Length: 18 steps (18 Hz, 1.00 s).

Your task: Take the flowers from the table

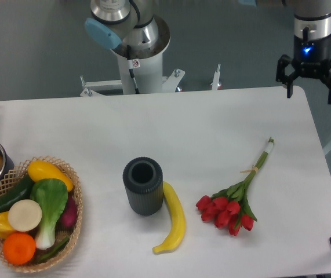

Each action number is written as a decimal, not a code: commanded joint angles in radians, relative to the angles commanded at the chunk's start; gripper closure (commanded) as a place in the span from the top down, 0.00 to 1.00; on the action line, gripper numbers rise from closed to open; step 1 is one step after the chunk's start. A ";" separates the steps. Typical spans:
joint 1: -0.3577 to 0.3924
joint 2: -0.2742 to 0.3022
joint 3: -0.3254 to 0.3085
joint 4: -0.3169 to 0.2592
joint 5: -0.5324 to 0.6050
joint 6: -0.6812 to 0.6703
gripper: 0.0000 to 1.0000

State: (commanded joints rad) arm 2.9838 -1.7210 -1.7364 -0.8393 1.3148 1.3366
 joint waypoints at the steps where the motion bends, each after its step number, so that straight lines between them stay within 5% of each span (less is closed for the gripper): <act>1: -0.028 -0.021 -0.009 0.044 -0.002 -0.061 1.00; 5: -0.088 -0.084 0.011 0.059 -0.002 -0.207 1.00; 15: -0.166 -0.176 -0.006 0.059 0.007 -0.208 1.00; 18: -0.178 -0.259 0.026 0.063 0.017 -0.203 1.00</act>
State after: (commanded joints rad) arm 2.8057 -1.9801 -1.7105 -0.7762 1.3314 1.1336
